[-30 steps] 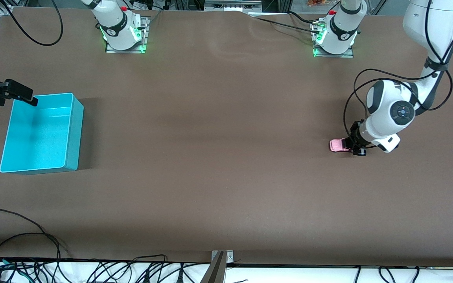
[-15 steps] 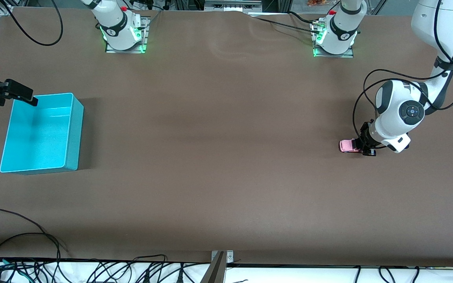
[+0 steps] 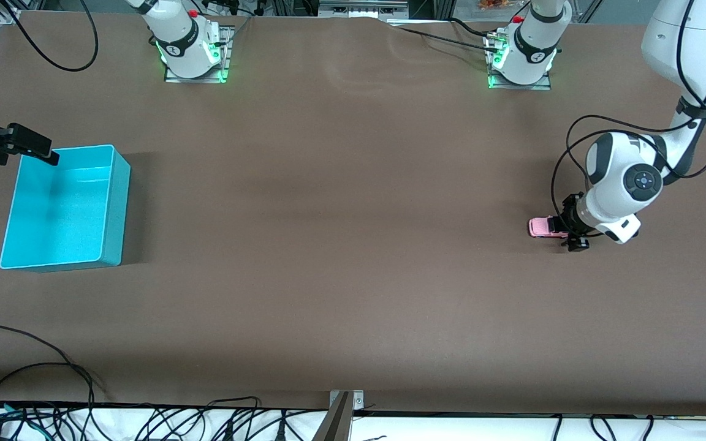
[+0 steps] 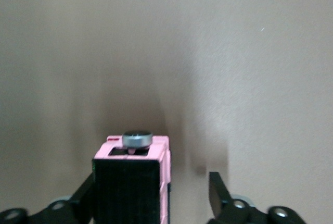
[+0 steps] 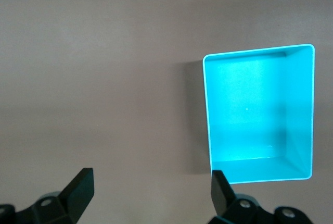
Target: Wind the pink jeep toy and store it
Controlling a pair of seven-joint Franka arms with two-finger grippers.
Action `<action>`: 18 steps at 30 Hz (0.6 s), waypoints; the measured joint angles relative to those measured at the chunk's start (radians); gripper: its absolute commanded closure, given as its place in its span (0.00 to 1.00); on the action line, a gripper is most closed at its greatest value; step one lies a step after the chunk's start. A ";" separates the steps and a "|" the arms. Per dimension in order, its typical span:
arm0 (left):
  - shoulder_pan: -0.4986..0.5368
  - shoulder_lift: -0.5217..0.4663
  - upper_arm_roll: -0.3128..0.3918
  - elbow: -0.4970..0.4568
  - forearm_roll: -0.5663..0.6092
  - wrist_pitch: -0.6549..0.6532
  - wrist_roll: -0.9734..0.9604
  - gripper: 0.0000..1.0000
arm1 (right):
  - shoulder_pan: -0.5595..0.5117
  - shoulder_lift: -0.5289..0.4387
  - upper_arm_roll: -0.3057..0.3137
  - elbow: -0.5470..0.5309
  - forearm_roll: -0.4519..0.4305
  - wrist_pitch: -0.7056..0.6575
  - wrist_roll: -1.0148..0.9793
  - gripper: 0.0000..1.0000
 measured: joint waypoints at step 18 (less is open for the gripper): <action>0.001 -0.104 -0.016 0.143 0.001 -0.334 0.082 0.00 | 0.000 0.000 0.000 0.000 0.000 0.000 0.000 0.00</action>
